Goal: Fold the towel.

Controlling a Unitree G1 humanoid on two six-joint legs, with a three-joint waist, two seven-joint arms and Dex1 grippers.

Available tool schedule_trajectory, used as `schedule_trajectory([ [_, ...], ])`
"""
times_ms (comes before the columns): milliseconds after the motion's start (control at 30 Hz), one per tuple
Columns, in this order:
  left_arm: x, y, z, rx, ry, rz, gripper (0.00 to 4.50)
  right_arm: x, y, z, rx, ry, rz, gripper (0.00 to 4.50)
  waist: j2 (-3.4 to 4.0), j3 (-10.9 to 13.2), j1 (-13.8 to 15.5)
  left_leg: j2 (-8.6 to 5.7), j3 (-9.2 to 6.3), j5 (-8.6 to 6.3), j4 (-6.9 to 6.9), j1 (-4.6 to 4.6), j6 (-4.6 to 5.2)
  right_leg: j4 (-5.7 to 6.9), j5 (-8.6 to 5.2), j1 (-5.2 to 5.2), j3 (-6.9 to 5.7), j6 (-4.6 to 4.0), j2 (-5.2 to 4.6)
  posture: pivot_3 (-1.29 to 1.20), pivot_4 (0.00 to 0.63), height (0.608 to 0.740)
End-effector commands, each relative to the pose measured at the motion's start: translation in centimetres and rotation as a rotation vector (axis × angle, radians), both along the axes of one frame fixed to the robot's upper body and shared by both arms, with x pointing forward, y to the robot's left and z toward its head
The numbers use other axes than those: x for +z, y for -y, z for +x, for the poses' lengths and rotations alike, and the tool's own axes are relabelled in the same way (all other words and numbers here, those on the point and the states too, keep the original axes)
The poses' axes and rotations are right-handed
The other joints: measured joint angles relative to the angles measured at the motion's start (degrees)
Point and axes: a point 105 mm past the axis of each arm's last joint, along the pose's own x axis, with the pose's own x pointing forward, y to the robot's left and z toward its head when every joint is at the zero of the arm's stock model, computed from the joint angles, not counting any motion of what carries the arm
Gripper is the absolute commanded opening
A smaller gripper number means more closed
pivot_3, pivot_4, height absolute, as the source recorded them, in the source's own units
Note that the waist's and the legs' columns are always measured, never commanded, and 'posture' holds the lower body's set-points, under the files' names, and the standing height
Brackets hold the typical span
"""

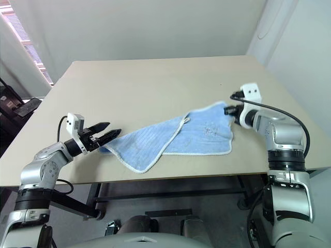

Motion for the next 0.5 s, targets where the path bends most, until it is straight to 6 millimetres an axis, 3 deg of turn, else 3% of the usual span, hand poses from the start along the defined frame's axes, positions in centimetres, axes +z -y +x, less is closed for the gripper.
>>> schedule_trajectory([
  [33, 1.2, 1.4, -0.8, -0.105, 0.018, 0.006, 4.5, 5.6, -2.3, -0.2, 0.08, 0.195, 0.04, 0.01, 0.0, 0.0, -0.06, 0.0, 0.0, 0.0, -0.01, 0.0, 0.0, 0.0, 0.0, 0.0, 0.0, 0.0, 0.0, 0.0, 0.0, 0.736],
  [300, 0.3, 3.7, -3.0, -0.267, -0.021, 0.049, 4.5, 10.7, -5.7, 0.4, 0.096, 0.387, -0.005, 0.01, 0.01, 0.01, -0.01, 0.0, 0.01, -0.01, 0.0, 0.0, -0.01, -0.02, -0.04, 0.0, 0.0, -0.08, -0.01, 0.0, 0.0, 0.736],
  [500, 0.4, 5.1, -3.6, -0.327, 0.001, 0.085, 4.5, 11.7, -6.8, 1.1, 0.086, 0.43, -0.026, 0.01, 0.02, 0.01, 0.07, 0.0, 0.01, -0.01, -0.04, -0.01, -0.01, -0.03, -0.09, -0.02, 0.0, -0.16, -0.02, 0.0, 0.0, 0.736],
])
